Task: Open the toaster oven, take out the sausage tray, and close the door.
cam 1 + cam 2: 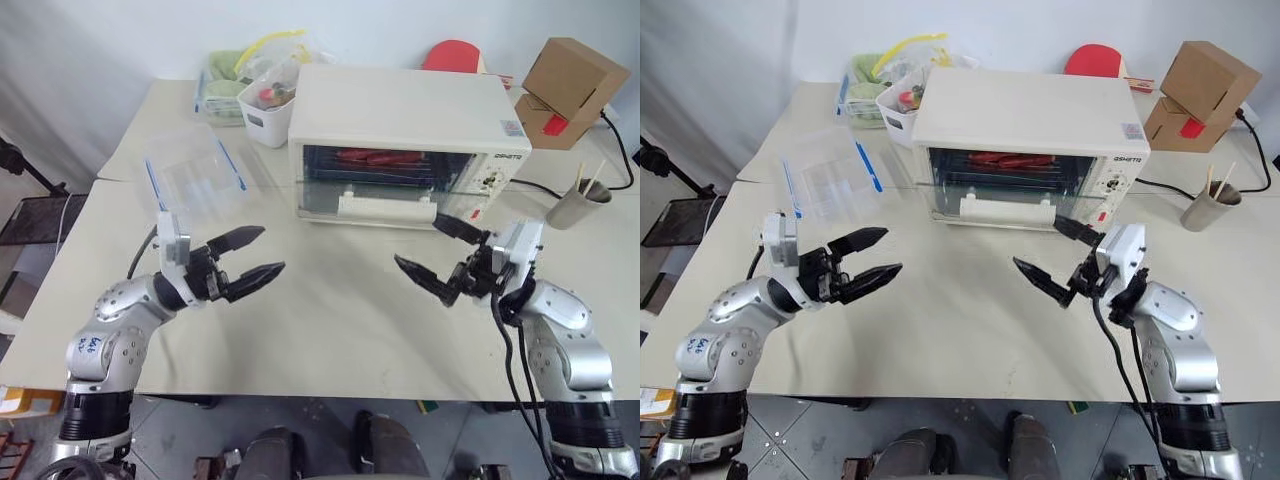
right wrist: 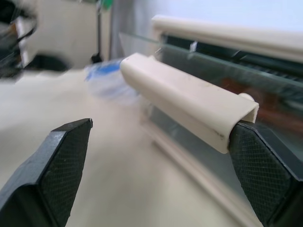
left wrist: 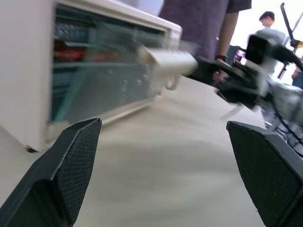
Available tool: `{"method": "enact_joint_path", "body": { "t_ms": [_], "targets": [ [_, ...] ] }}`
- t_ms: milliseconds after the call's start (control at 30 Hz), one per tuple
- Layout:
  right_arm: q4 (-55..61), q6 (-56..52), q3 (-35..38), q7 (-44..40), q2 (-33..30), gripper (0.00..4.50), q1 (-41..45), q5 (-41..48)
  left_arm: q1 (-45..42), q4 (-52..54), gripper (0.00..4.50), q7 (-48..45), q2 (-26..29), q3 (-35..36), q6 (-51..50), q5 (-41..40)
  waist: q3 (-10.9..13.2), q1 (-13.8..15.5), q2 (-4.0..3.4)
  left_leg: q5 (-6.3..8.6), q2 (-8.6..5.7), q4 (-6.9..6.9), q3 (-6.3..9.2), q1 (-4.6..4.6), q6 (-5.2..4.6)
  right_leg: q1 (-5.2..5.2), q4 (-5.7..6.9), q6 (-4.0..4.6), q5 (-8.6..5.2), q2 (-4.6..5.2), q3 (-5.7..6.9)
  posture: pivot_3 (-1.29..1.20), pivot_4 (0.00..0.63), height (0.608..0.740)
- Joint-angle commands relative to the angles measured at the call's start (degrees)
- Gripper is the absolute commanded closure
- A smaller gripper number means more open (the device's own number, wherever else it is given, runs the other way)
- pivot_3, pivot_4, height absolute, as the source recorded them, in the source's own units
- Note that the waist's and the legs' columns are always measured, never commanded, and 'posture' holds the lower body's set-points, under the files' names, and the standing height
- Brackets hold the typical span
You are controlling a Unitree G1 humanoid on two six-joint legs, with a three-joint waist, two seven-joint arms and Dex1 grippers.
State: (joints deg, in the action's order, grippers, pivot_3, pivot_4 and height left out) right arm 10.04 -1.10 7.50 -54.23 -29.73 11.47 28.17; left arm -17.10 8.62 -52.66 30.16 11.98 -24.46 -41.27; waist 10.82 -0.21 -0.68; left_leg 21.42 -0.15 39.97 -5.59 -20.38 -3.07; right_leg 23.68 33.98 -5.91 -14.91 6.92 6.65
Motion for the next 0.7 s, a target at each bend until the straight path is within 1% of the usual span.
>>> {"method": "enact_joint_path", "body": {
  "t_ms": [33, 133, 267, 300, 333, 367, 400, 467, 600, 700],
  "targets": [
    [2.97, 3.99, -0.99, -1.58, -0.75, 0.00, -0.91, -2.03, -2.10, -1.29, 0.61, -2.73, 2.01, 1.00, -0.96, -1.53, 0.00, -0.03, 0.00, 0.00, 0.03, 0.00, -0.05, 0.01, 0.01, 0.00, -0.01, 0.00, 0.00, -0.05, 0.00, 0.00, 0.150, 0.740],
    [2.48, 5.48, -1.71, -1.65, -0.50, 0.00, -0.58, -3.33, -6.72, -6.33, 1.56, -3.48, 1.82, 0.92, 0.43, 0.01, 0.00, 0.05, 0.00, -0.01, 0.08, 0.01, -0.10, 0.03, 0.05, 0.01, 0.00, 0.00, 0.00, -0.15, 0.01, 0.00, 0.150, 0.740],
    [1.70, 6.58, -2.70, -0.81, 0.86, 0.00, 1.58, -4.49, -14.78, -16.15, 2.88, -3.71, -0.23, -0.26, 4.59, 3.57, 0.00, 0.04, 0.00, -0.02, 0.11, 0.04, -0.11, 0.04, 0.07, 0.01, 0.02, 0.00, 0.00, -0.22, 0.02, 0.00, 0.150, 0.740],
    [1.45, 6.69, -2.85, -0.73, 1.02, 0.00, 1.96, -4.66, -17.30, -19.68, 3.13, -3.99, -1.24, -0.87, 6.43, 4.99, 0.00, -0.02, 0.00, -0.02, 0.12, 0.04, -0.14, 0.04, 0.08, 0.02, 0.02, 0.00, 0.00, -0.25, 0.04, 0.00, 0.150, 0.740],
    [1.26, 6.79, -2.93, -0.71, 1.07, 0.00, 2.16, -4.79, -18.94, -22.06, 3.26, -4.22, -1.94, -1.22, 7.73, 5.99, 0.00, -0.03, 0.00, -0.02, 0.13, 0.03, -0.17, 0.04, 0.08, 0.03, 0.01, 0.00, 0.00, -0.26, 0.05, 0.00, 0.150, 0.740],
    [1.03, 6.86, -3.05, -0.73, 1.08, 0.00, 2.39, -4.93, -20.37, -23.87, 3.71, -4.44, -2.61, -1.59, 8.29, 6.55, 0.00, -0.01, 0.00, -0.02, 0.14, 0.03, -0.20, 0.05, 0.08, 0.04, 0.01, 0.00, 0.00, -0.28, 0.04, 0.00, 0.150, 0.740],
    [0.77, 7.07, -3.20, -0.68, 1.14, 0.00, 2.57, -5.16, -22.08, -26.23, 3.86, -4.54, -3.63, -2.23, 9.32, 7.49, 0.00, 0.05, 0.00, -0.02, 0.17, 0.01, -0.22, 0.04, 0.09, 0.07, 0.01, 0.00, 0.00, -0.33, 0.06, 0.00, 0.150, 0.740],
    [0.59, 7.51, -3.43, -0.55, 1.20, 0.00, 2.67, -5.56, -24.46, -29.89, 4.43, -5.17, -5.03, -3.51, 10.95, 9.36, 0.00, 0.07, 0.00, -0.02, 0.16, 0.00, -0.23, 0.03, 0.09, 0.07, -0.01, 0.00, 0.00, -0.35, 0.09, 0.00, 0.150, 0.740],
    [0.85, 7.76, -3.51, -0.09, 1.24, 0.00, 2.57, -5.99, -28.49, -36.36, 4.47, -5.64, -8.24, -3.88, 12.95, 10.66, 0.02, 0.15, 0.03, -0.02, 0.15, 0.03, -0.25, 0.00, 0.08, 0.07, -0.01, 0.00, 0.00, -0.35, 0.11, 0.00, 0.150, 0.740],
    [1.51, 7.71, -3.03, 0.34, 0.93, 0.00, 1.61, -6.15, -29.87, -38.81, 4.47, -6.40, -10.70, -4.98, 14.11, 11.99, 0.02, 0.18, 0.03, -0.03, 0.16, 0.06, -0.25, 0.00, 0.07, 0.06, 0.01, 0.00, 0.00, -0.34, 0.10, 0.00, 0.150, 0.740]
  ]
}}
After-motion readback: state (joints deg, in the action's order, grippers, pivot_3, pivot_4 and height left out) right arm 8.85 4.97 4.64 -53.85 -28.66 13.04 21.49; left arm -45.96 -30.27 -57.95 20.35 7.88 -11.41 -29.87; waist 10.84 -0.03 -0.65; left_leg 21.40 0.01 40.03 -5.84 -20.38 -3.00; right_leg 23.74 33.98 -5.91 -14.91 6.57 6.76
